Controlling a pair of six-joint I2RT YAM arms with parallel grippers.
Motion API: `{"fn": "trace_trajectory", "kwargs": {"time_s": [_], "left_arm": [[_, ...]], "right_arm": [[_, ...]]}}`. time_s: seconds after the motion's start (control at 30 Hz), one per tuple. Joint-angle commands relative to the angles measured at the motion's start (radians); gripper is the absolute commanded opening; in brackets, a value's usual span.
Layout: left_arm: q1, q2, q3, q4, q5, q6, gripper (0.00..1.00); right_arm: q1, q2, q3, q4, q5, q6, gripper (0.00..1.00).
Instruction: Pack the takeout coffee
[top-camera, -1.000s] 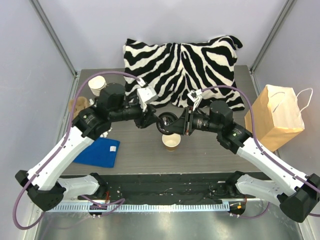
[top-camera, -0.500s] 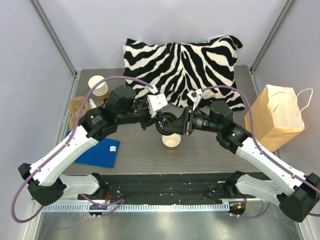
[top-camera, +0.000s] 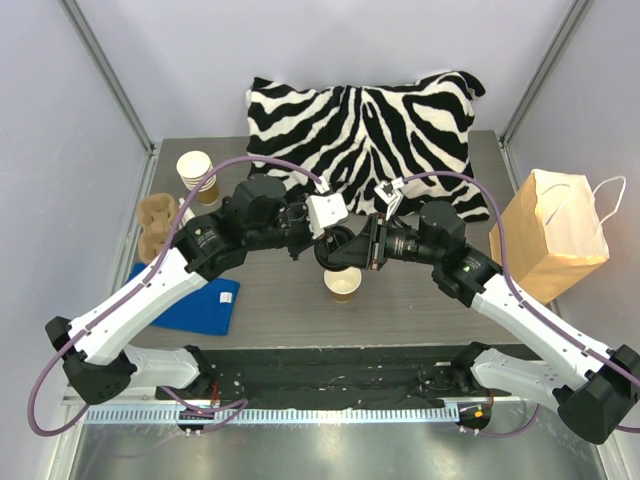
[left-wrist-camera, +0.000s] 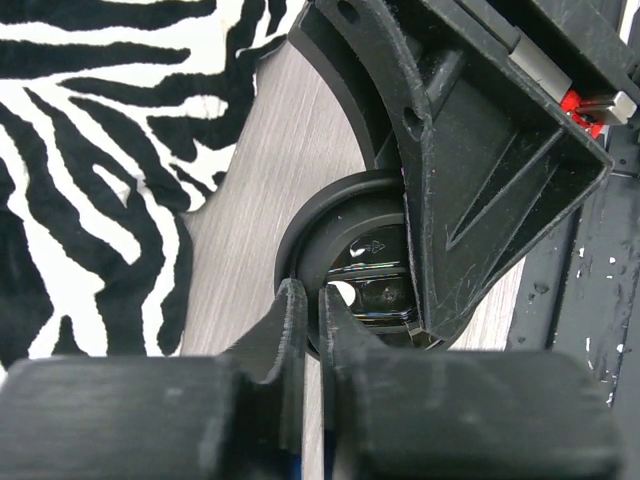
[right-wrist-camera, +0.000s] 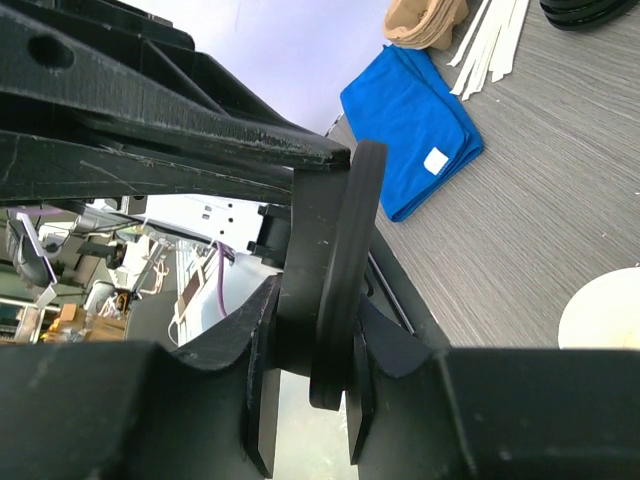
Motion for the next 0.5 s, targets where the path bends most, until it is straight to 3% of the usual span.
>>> {"fn": "trace_trajectory", "kwargs": {"time_s": [0.0, 0.13, 0.23, 0.27, 0.3, 0.37, 0.47], "left_arm": [[-0.006, 0.012, 0.024, -0.016, 0.003, 0.009, 0.00], [-0.006, 0.012, 0.024, -0.027, 0.014, -0.012, 0.00], [-0.006, 0.024, 0.028, -0.053, 0.017, -0.032, 0.00], [-0.006, 0.037, 0.034, -0.076, 0.011, -0.037, 0.00], [-0.006, 0.046, 0.040, -0.088, 0.001, -0.046, 0.00], [-0.005, 0.069, 0.066, -0.117, -0.031, -0.061, 0.00], [-0.005, 0.133, 0.108, -0.182, -0.057, -0.095, 0.00]], "right_arm": [[0.004, -0.014, 0.007, 0.076, -0.037, -0.001, 0.01], [0.004, -0.026, -0.004, 0.067, -0.019, -0.013, 0.01], [0.001, -0.035, 0.001, 0.026, 0.024, -0.037, 0.28], [-0.003, -0.038, 0.004, 0.018, 0.039, -0.049, 0.51], [-0.009, -0.043, 0.008, -0.016, 0.076, -0.063, 0.62], [-0.031, -0.057, 0.019, -0.071, 0.107, -0.109, 0.78], [-0.067, -0.084, 0.051, -0.184, 0.179, -0.227, 0.87]]}}
